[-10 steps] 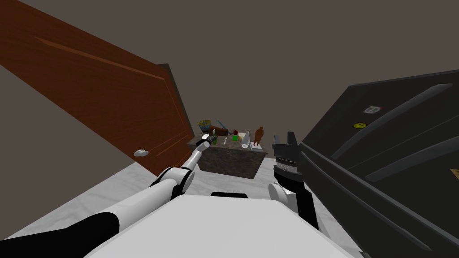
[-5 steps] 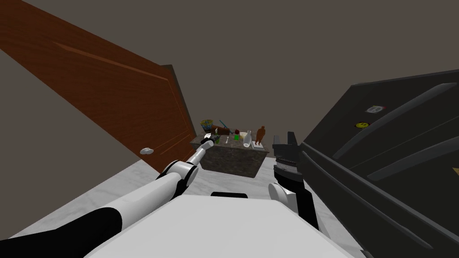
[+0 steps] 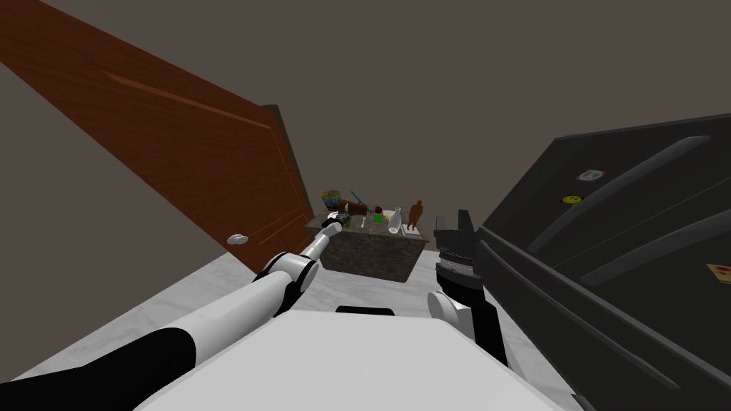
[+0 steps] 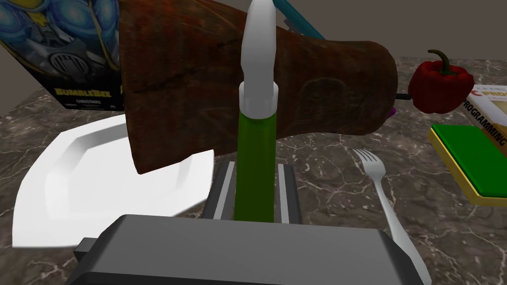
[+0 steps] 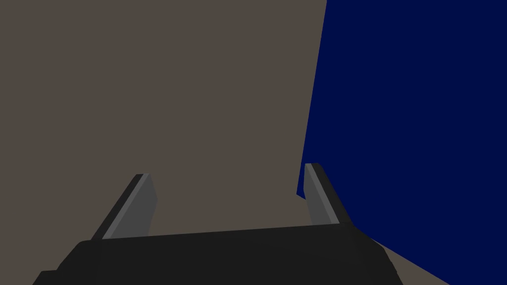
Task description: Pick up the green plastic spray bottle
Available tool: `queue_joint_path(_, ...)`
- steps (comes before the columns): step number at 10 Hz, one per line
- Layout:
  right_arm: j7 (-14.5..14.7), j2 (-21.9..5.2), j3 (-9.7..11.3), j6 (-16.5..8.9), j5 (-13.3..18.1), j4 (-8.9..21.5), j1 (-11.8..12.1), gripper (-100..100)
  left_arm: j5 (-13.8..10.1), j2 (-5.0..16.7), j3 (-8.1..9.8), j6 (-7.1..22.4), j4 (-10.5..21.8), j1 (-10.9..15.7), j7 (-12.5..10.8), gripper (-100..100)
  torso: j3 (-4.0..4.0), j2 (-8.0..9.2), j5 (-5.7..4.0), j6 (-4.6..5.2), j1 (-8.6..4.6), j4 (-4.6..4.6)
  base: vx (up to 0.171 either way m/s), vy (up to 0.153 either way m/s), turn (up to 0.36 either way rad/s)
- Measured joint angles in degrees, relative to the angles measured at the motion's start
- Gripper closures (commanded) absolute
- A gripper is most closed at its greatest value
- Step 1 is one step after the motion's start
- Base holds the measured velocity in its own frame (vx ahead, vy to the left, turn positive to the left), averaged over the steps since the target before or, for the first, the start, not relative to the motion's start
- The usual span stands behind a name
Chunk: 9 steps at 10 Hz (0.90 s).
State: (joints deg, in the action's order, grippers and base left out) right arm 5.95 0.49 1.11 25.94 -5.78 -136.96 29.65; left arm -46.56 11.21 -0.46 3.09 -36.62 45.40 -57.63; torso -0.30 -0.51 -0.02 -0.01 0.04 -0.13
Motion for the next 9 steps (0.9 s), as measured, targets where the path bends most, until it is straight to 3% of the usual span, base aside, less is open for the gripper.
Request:
queue_joint_path(2,0.00,0.00,0.00,0.00,0.00,0.00,0.00,0,0.00,0.01,0.00,0.00,0.01,-0.01,0.00,100,-0.01,-0.02,0.00,0.01,0.00,0.00,0.000,0.000,0.000)
queue_joint_path(3,0.00,0.00,0.00,0.00,0.00,0.00,0.00,0,0.00,0.00,0.00,0.00,0.01,-0.01,0.00,0,-0.01,-0.02,0.00,0.01,0.00,0.00,0.000,0.000,0.000)
queue_joint_path(4,0.00,0.00,0.00,0.00,0.00,0.00,0.00,0,0.00,0.00,0.00,0.00,0.01,-0.02,0.00,100,-0.01,-0.02,0.00,0.01,0.00,0.00,0.068,-0.051,-0.048)
queue_joint_path(5,0.00,0.01,0.01,0.00,0.00,0.00,0.00,0,-2.95,1.59,-1.60,0.36,-0.31,-0.86,-0.08,100,-0.17,-0.26,0.00,-0.09,-0.06,-0.10,0.095,-0.095,-0.008)
queue_joint_path(6,0.00,0.01,0.01,0.00,0.00,0.00,0.01,0,2.30,-0.70,6.07,3.78,-5.27,-4.11,1.81,100,-0.31,-0.40,0.00,-0.14,-0.17,-0.24,0.052,-0.065,0.023)
queue_joint_path(7,0.00,0.01,0.00,0.00,0.00,0.00,0.01,0,1.72,-0.10,5.79,4.42,-6.19,-4.87,2.20,100,-0.35,-0.44,0.02,-0.12,-0.05,-0.28,0.011,-0.018,0.007)
queue_joint_path(9,0.00,0.00,0.00,0.00,0.00,0.00,0.00,0,-1.26,1.08,2.69,2.99,-5.52,-4.67,1.38,100,-0.28,-0.30,0.08,-0.10,0.17,-0.26,0.021,-0.026,-0.032)
